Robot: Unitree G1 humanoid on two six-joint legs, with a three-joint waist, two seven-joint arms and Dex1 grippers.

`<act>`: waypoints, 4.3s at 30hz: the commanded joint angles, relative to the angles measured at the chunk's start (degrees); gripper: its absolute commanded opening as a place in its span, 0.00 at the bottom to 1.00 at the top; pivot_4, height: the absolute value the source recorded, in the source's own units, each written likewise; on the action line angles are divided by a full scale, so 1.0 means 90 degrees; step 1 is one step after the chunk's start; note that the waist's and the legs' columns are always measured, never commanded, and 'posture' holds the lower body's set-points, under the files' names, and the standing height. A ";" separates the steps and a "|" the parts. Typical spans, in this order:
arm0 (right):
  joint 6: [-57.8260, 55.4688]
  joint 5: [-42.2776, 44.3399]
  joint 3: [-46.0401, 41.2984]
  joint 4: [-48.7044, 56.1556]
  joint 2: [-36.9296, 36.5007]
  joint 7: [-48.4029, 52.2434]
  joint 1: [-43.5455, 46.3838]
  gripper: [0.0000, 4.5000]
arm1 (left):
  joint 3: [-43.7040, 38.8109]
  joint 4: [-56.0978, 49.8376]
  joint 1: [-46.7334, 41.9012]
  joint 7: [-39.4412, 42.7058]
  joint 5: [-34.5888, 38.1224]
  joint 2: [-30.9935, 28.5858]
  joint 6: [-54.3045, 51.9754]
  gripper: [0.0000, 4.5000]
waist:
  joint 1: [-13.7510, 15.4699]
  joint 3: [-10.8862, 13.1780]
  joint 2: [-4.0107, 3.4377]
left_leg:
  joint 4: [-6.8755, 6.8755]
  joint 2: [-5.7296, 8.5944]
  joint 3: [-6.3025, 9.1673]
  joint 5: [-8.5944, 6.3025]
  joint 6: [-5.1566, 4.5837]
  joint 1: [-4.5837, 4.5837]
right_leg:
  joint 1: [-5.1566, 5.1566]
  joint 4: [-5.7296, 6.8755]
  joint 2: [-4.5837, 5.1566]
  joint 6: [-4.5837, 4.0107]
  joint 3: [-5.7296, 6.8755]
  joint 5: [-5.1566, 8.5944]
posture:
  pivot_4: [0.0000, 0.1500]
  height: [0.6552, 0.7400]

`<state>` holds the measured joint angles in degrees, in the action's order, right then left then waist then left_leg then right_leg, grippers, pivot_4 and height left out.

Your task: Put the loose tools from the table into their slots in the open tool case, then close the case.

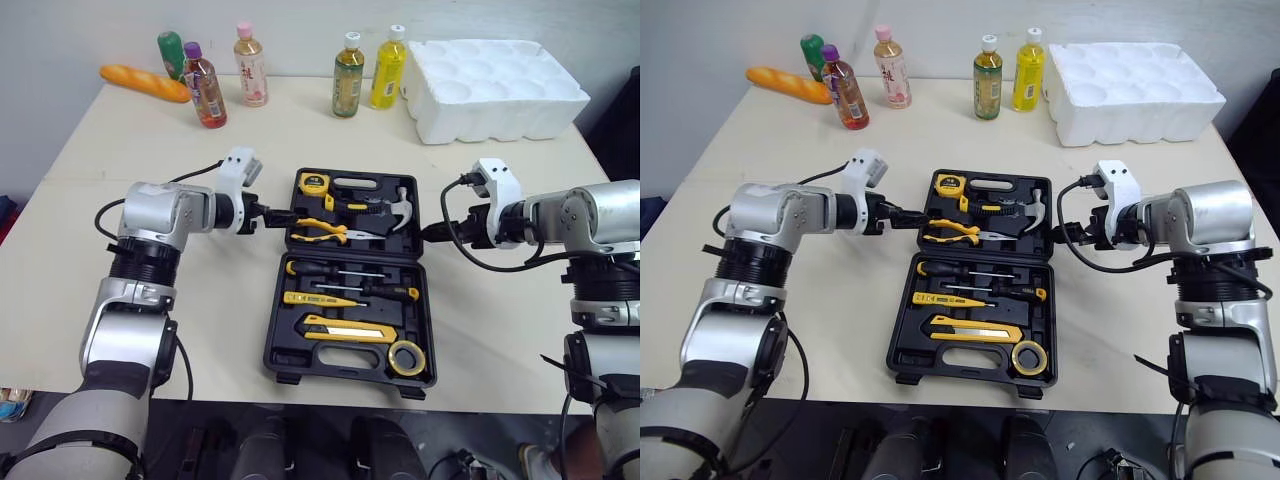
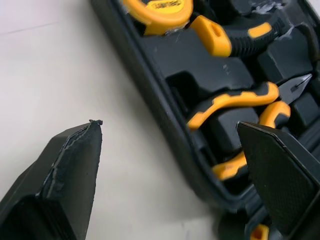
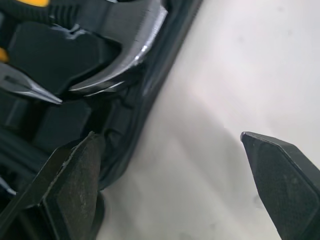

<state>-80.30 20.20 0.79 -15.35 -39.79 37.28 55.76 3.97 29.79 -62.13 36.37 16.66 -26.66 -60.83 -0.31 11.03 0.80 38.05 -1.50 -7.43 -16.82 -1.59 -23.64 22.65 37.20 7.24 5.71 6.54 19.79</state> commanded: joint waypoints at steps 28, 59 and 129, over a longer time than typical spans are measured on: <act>0.0332 -0.0261 -0.0059 -0.0783 0.0583 -0.0933 0.0255 1.00 | 0.0261 0.0791 -0.0360 -0.0050 -0.0814 0.0353 0.0688 1.00 | -0.0006 0.0000 0.0000 | 0.0008 0.0000 -0.0014 0.0001 -0.0001 0.0005 | 0.0008 0.0024 0.0003 0.0000 -0.0014 0.0000 | 1.00 1.00; 0.4441 -0.0468 -0.1298 0.1059 0.2011 -0.1575 -0.0972 0.00 | -0.0653 0.0607 -0.0083 -0.0889 -0.0886 0.0838 0.2871 0.04 | -0.0159 -0.0016 0.0029 | -0.0007 0.0007 -0.0041 0.0013 -0.0001 0.0024 | 0.0026 0.0051 0.0015 0.0001 -0.0047 -0.0001 | 1.00 1.00; 0.7786 0.0178 0.0013 0.4088 -0.1162 0.2409 -0.7410 0.00 | -0.0455 0.0248 0.2158 0.0679 -0.1030 -0.0217 0.6390 0.01 | 0.0075 -0.0021 0.0050 | 0.0005 -0.0013 0.0018 -0.0019 -0.0003 0.0135 | -0.0152 -0.0036 0.0024 0.0003 0.0001 -0.0002 | 1.00 1.00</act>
<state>-10.25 21.95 0.97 19.75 -50.33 58.45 -10.49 0.07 29.65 -40.88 43.02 8.24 -28.75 -5.44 0.37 10.84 1.25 38.08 -1.62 -7.28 -16.99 -1.62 -22.43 21.28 36.89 7.46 5.74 6.64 19.77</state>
